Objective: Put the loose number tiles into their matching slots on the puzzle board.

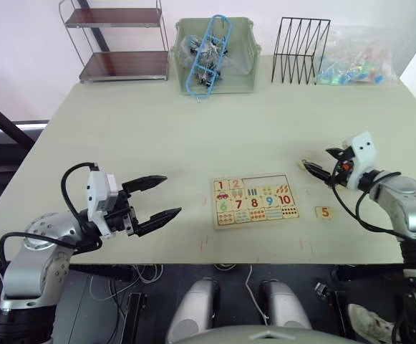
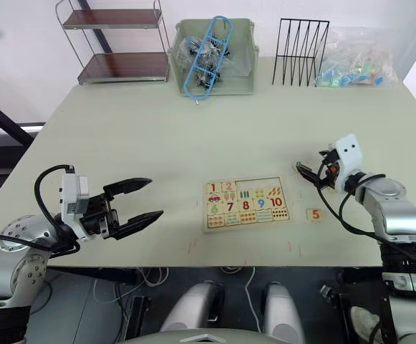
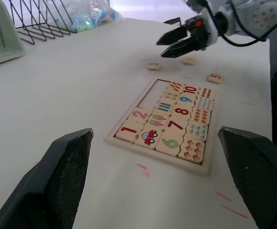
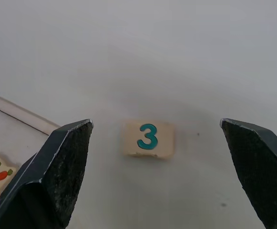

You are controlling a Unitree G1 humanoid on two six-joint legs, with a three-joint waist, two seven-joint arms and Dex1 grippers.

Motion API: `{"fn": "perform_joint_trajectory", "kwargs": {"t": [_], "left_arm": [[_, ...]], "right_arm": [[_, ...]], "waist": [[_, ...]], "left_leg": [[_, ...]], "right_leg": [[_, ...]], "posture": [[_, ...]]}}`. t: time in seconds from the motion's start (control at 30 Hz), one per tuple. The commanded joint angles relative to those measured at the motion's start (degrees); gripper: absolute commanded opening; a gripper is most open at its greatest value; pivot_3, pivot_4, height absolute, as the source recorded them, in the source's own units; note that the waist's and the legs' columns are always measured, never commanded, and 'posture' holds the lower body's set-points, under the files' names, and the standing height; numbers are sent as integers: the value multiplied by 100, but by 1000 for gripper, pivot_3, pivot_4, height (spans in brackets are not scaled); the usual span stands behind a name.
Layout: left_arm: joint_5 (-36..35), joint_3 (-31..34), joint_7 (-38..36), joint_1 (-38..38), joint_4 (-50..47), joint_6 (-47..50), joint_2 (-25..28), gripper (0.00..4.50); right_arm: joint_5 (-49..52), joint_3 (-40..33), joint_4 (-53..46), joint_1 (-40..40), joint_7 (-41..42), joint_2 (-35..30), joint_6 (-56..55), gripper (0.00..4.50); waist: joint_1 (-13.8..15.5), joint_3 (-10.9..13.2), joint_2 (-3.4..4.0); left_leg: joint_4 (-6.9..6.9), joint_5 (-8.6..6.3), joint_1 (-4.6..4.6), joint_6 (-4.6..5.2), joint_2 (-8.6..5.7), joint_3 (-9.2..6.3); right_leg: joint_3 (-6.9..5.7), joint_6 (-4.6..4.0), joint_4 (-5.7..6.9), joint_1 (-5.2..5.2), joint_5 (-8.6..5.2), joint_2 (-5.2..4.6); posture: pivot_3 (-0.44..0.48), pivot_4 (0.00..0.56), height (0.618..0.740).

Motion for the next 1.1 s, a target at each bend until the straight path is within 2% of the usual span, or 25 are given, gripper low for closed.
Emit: {"fn": "perform_joint_trajectory", "kwargs": {"t": [0.03,0.27,0.6,0.63,0.67,0.73,0.77,0.83,0.97,1.1], "left_arm": [[-150,134,-258,41,47,-175,96,4430],[-200,128,-565,20,139,-252,146,4430],[-245,70,-634,-77,118,-259,139,4430],[-243,69,-638,-81,119,-265,137,4500],[-238,68,-643,-86,121,-276,134,4500],[-219,60,-649,-105,140,-308,126,4500],[-207,55,-652,-117,153,-326,123,4500],[-195,44,-665,-127,170,-353,121,4500],[-193,21,-696,-111,172,-380,134,4500],[-217,-24,-740,-103,110,-350,157,4500]], "right_arm": [[-188,65,123,-261,-164,24,135,4500],[-382,202,364,-481,-314,202,357,4500],[-509,280,491,-509,-270,312,378,4500],[-524,277,500,-509,-277,321,371,3967],[-536,273,503,-509,-289,335,371,3720],[-552,255,509,-515,-317,363,378,2848],[-557,244,513,-519,-331,377,383,2267],[-564,223,497,-507,-349,393,386,1435],[-546,163,325,-435,-397,394,398,1436],[-373,-45,-318,-190,-523,346,733,1436]], "waist": [[-1,0,0],[-15,1,1],[-47,1,1],[-53,1,1],[-62,1,1],[-82,1,1],[-92,1,1],[-116,1,1],[-123,1,1],[-117,2,2]], "left_leg": [[0,0,0,0,0,3],[-1,0,-1,0,0,0],[-2,0,0,0,0,-3],[-2,0,0,0,0,-3],[-2,0,0,0,0,-3],[-2,0,0,0,0,-4],[-2,0,0,0,0,-4],[-3,0,0,0,0,-4],[-5,0,0,0,0,-4],[-5,0,-1,0,0,-7]], "right_leg": [[1,0,0,-1,0,0],[-2,-1,0,-2,0,1],[-3,0,0,-2,1,3],[-3,1,0,-2,1,3],[-3,5,0,-2,3,3],[-4,14,0,-2,8,4],[-4,14,0,-2,9,4],[-4,15,0,-2,9,4],[-3,19,0,-2,11,4],[-4,19,0,-2,11,4]], "posture": [[0,150,739],[0,150,739],[0,150,739],[0,150,739],[0,150,739],[0,150,739],[0,150,739],[0,150,739],[0,150,739],[0,150,739]]}}
